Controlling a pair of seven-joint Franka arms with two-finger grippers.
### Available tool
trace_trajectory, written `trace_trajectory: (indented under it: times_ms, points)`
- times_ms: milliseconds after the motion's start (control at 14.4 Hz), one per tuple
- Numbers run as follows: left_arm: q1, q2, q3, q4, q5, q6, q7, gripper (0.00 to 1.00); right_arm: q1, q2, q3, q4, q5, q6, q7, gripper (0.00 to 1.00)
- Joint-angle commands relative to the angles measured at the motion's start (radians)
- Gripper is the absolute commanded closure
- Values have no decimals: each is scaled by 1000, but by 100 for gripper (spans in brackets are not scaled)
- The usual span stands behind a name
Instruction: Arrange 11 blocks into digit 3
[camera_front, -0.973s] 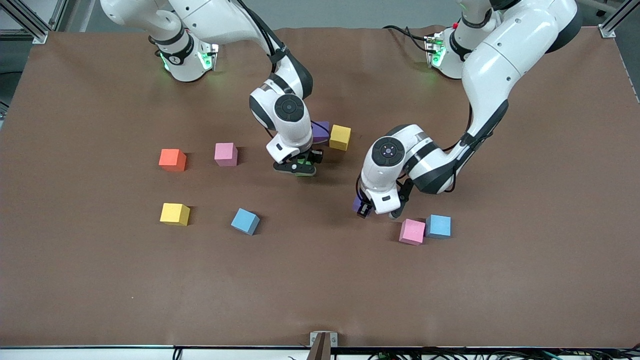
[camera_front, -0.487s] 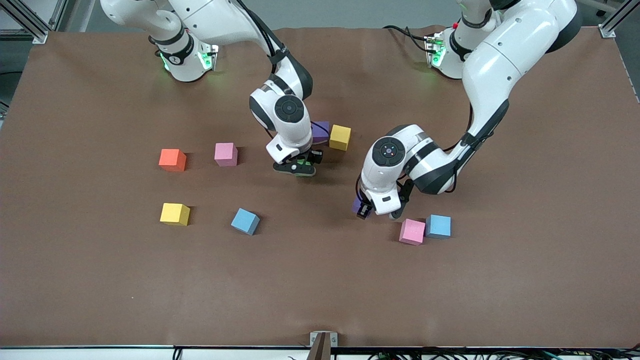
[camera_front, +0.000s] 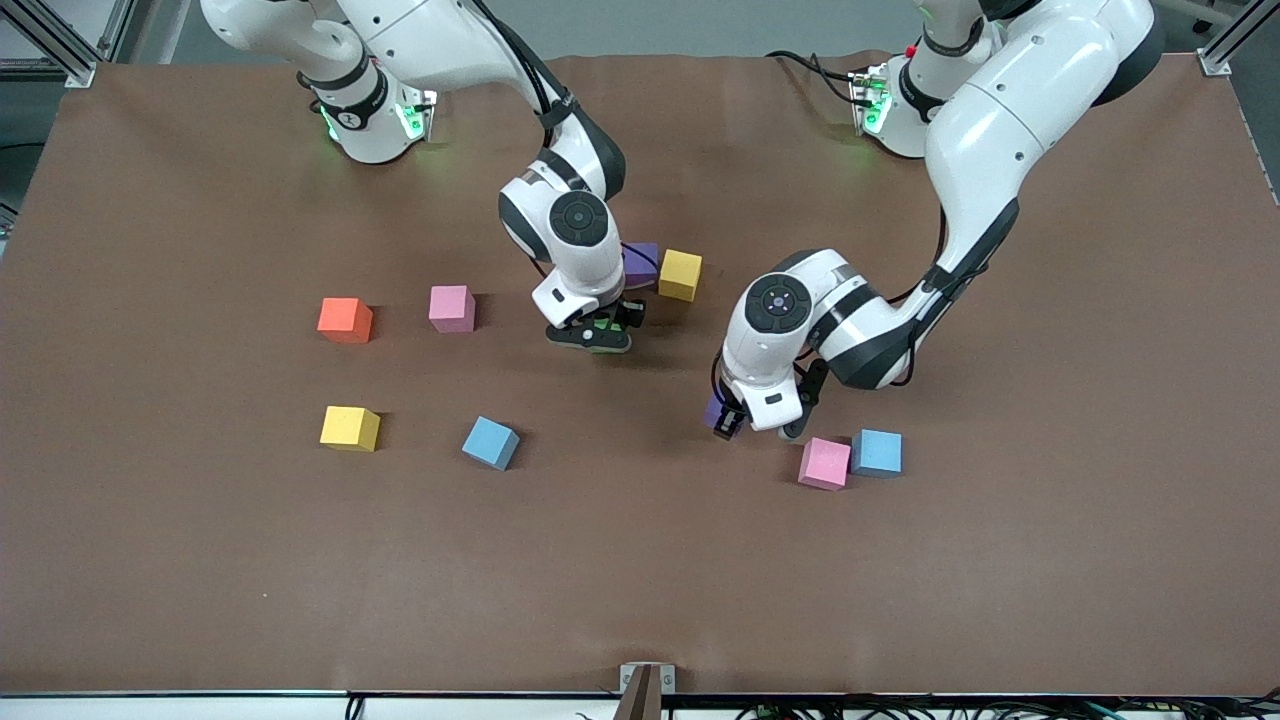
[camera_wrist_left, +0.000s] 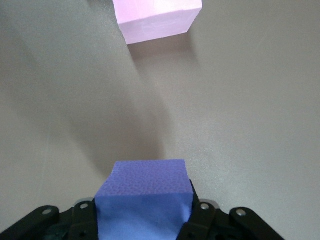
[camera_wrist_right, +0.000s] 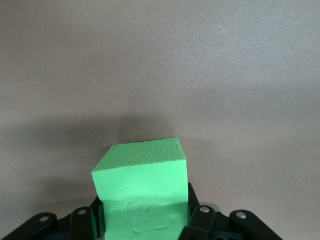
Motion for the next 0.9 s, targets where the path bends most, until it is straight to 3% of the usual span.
trace_trajectory:
  times_ms: [0, 348, 417, 487, 556, 626, 695, 834]
  points:
    - [-2, -21, -4, -2, 13, -20, -23, 68, 8, 13, -5, 5, 6, 1, 7, 100]
    - [-3, -21, -4, -2, 10, -20, -25, 68, 10, 16, -5, 7, 6, 3, 5, 97]
    - [-3, -21, -4, -2, 10, -20, -26, 68, 10, 16, -5, 8, 5, 3, 0, 88]
    - [-3, -23, -4, -2, 10, -20, -25, 68, 8, 16, -5, 10, 3, 3, 0, 63]
    - [-3, -23, -4, -2, 10, -20, -26, 68, 7, 16, -5, 11, 3, 1, 2, 51]
    - [-3, -23, -4, -3, 10, -20, -26, 68, 7, 16, -5, 13, 3, 1, 0, 21]
    - [-3, -23, -4, -3, 9, -21, -26, 68, 7, 16, -5, 13, 0, 0, -1, 0]
    - [-5, -23, -4, -2, 9, -21, -34, 68, 4, 15, -5, 18, 0, -6, -1, 0]
